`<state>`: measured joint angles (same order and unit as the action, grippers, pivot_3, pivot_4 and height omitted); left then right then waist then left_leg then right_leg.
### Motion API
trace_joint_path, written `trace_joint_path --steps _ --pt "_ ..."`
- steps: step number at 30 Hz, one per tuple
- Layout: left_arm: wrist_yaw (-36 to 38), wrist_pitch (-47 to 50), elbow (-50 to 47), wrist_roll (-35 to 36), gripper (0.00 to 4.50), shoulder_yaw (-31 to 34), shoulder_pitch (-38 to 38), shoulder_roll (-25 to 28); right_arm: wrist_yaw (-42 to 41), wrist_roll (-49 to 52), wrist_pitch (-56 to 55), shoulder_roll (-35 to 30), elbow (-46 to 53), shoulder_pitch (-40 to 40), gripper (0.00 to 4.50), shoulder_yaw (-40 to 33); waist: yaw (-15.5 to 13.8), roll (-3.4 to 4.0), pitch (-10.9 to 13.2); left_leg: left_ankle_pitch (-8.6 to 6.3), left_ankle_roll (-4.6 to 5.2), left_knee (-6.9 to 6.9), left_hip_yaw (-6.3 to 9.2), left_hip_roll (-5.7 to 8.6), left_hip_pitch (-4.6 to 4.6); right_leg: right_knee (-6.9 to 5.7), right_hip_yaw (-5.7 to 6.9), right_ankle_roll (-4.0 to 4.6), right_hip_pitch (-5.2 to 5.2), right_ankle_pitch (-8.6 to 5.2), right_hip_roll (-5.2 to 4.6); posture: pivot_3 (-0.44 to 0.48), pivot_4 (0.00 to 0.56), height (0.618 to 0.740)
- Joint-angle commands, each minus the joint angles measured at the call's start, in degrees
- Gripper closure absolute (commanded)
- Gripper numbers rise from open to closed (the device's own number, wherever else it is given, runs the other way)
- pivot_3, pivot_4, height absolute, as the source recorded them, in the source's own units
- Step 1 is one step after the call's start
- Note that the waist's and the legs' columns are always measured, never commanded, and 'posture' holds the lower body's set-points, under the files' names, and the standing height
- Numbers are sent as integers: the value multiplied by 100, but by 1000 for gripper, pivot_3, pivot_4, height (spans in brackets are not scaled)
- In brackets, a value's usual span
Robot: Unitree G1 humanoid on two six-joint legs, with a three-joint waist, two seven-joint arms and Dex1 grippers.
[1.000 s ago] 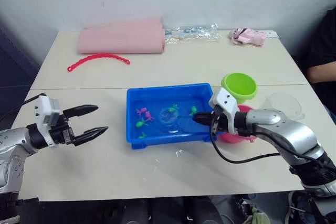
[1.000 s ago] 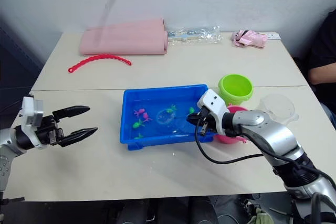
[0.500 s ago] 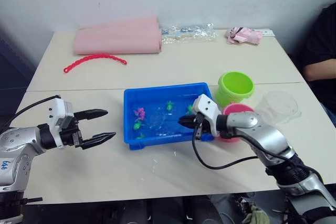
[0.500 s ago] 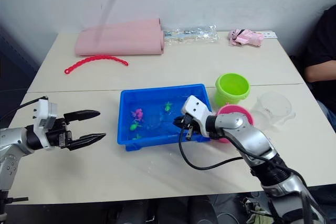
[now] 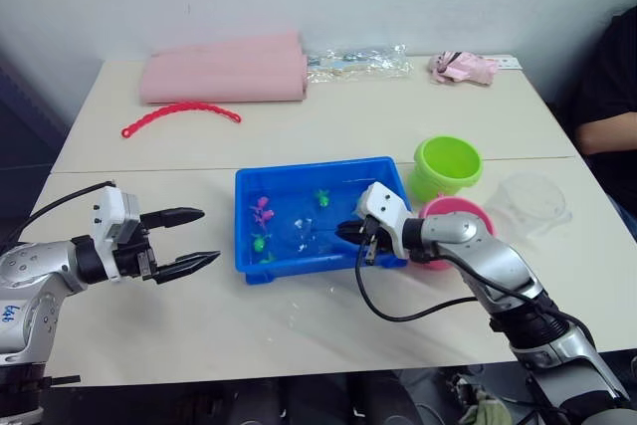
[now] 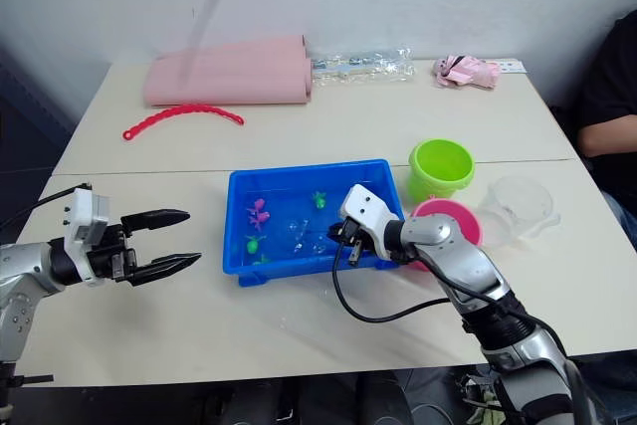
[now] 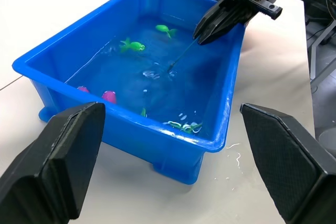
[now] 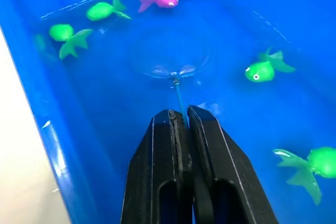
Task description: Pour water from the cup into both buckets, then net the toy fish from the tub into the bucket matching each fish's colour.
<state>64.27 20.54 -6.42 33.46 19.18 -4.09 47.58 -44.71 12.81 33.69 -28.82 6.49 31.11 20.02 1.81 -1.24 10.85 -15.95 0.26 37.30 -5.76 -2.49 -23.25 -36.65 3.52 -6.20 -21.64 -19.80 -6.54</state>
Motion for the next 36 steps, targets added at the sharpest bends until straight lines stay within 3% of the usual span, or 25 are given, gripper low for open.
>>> trace_joint_path --steps 1,13,25,36 --pt "-8 -58 -152 12 20 98 -24 72 84 -65 -244 266 -81 94 4500 -106 6 0 0 1 -2 -1 0 -1 0 -1 0 0 -1 0 1 0 150 740" --pt "-7 -73 -143 33 20 146 61 60 -115 -39 -899 680 -307 -9 4500 -307 0 0 0 1 -3 -5 -3 1 0 -2 -2 1 -3 0 1 0 150 740" --pt "-17 -115 -30 8 20 74 -40 20 -656 366 -895 140 472 -603 4500 -805 -9 0 0 1 -3 -7 -3 1 1 1 -2 1 -3 0 0 0 150 740" --pt "53 -174 257 20 20 -237 -519 -145 -843 741 -1412 -475 1197 -1616 4500 -1744 -27 -1 0 0 -2 -7 -4 2 3 4 -1 0 0 0 1 0 150 740"
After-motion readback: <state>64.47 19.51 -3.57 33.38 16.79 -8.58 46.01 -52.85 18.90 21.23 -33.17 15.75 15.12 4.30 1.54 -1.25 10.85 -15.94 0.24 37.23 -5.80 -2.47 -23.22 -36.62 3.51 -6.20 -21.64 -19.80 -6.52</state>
